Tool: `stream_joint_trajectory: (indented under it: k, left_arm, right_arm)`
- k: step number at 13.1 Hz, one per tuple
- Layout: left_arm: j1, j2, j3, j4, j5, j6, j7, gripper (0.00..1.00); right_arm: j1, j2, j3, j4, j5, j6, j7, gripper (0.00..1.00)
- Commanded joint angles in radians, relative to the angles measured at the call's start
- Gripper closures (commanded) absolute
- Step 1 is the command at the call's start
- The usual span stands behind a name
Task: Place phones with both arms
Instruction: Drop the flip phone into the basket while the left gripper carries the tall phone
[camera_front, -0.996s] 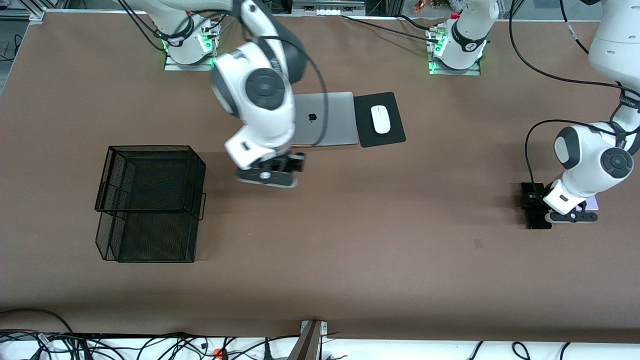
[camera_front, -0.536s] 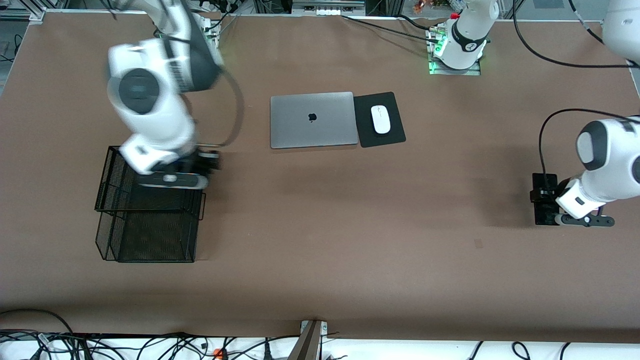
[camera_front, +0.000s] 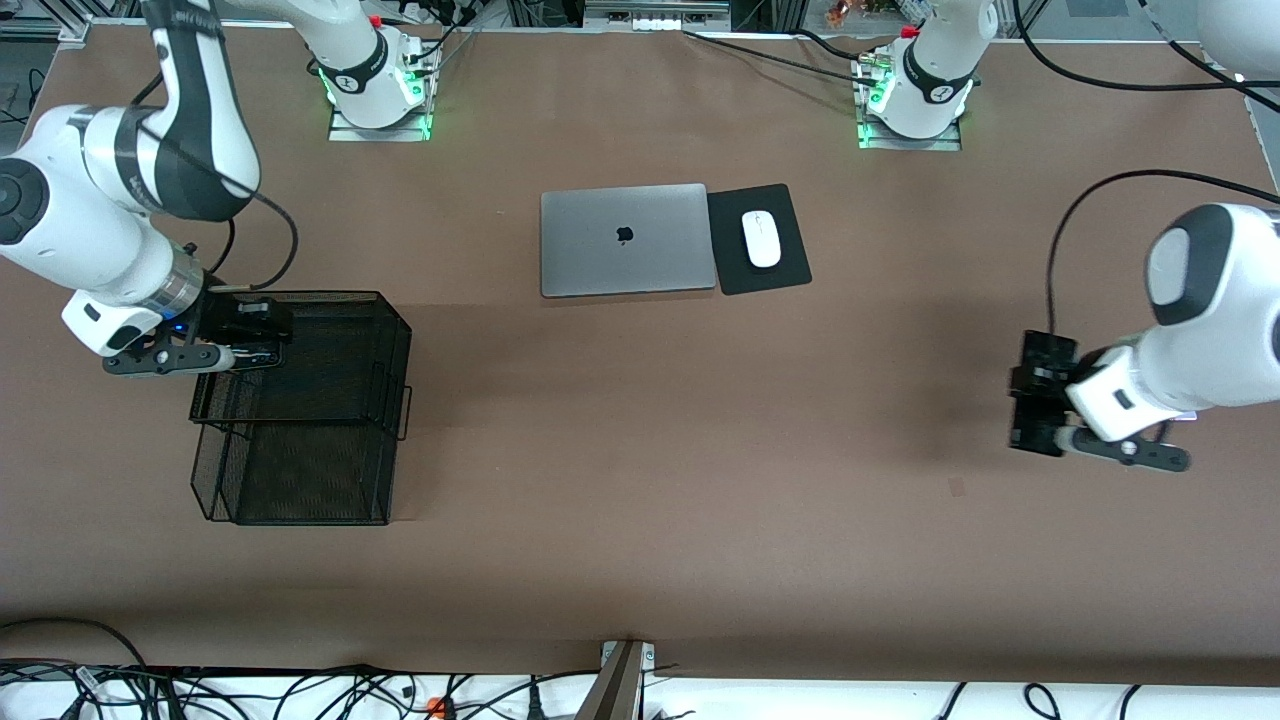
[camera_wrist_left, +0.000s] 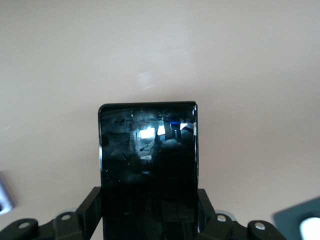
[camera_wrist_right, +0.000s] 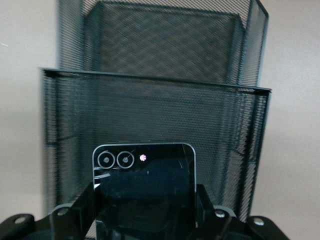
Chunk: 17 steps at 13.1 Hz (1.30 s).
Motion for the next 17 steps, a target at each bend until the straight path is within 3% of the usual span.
stream_joint_trajectory:
  k: [1,4,6,9,10,12,14,17]
  left_arm:
    - [-0.051,0.034,-0.067,0.071,-0.014,-0.027,-0.031,0.79]
    - [-0.216,0.095,-0.067,0.118,-0.017,-0.01,-0.224,0.81]
    - [-0.338,0.162,-0.064,0.18,-0.014,0.035,-0.373,0.84]
    - [-0.467,0.221,-0.054,0.198,-0.004,0.174,-0.565,0.83]
    - [-0.494,0.236,-0.054,0.197,-0.003,0.208,-0.599,0.83]
    - [-0.54,0.268,-0.053,0.197,-0.002,0.266,-0.633,0.82]
    - [-0.591,0.298,-0.018,0.192,0.0,0.303,-0.645,0.8]
    - [-0.715,0.331,0.095,0.191,0.0,0.367,-0.657,0.8]
  right_arm:
    - [-0.03,0.007,0.003,-0.051,0.02,0.086,-0.058,1.0]
    - [-0.064,0.047,0.003,-0.049,0.023,0.124,-0.07,1.0]
    - [-0.068,0.087,0.003,-0.048,0.091,0.136,-0.096,1.0]
    - [-0.068,0.141,0.003,-0.035,0.173,0.136,-0.147,1.0]
    - [-0.067,0.145,0.005,-0.032,0.173,0.136,-0.145,0.87]
    - [-0.07,0.145,0.005,-0.029,0.175,0.135,-0.142,0.01]
    - [-0.07,0.145,0.005,-0.017,0.175,0.127,-0.136,0.0]
    - [-0.071,0.145,0.003,0.026,0.173,0.118,-0.139,0.0]
